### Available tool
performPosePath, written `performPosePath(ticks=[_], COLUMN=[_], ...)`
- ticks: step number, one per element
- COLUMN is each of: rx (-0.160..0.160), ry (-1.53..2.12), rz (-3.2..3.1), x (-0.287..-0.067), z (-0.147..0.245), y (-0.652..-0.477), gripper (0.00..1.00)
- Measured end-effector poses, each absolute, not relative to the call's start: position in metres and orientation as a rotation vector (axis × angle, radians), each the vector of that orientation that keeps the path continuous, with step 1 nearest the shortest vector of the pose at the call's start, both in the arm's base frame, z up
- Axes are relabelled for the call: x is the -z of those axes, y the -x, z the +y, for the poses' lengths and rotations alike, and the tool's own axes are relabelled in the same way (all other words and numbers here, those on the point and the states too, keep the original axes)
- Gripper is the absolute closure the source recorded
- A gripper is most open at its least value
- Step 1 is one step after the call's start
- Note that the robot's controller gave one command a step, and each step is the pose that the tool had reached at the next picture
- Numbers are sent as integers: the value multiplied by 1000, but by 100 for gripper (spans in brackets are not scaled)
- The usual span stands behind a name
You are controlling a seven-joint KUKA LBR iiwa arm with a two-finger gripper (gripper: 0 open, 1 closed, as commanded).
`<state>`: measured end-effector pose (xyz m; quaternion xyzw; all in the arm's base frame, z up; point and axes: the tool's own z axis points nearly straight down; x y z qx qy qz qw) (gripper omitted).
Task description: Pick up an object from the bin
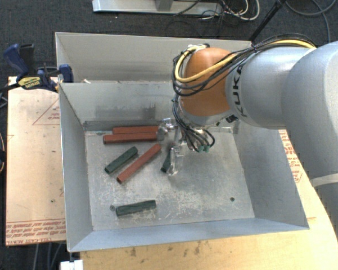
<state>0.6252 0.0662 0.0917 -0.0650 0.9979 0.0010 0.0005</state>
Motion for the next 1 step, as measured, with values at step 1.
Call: performPosePath(ticks=[1], rx=[0], ry=[535], rz=[3092], x=[-71], z=[5], y=[-636], gripper=[100])
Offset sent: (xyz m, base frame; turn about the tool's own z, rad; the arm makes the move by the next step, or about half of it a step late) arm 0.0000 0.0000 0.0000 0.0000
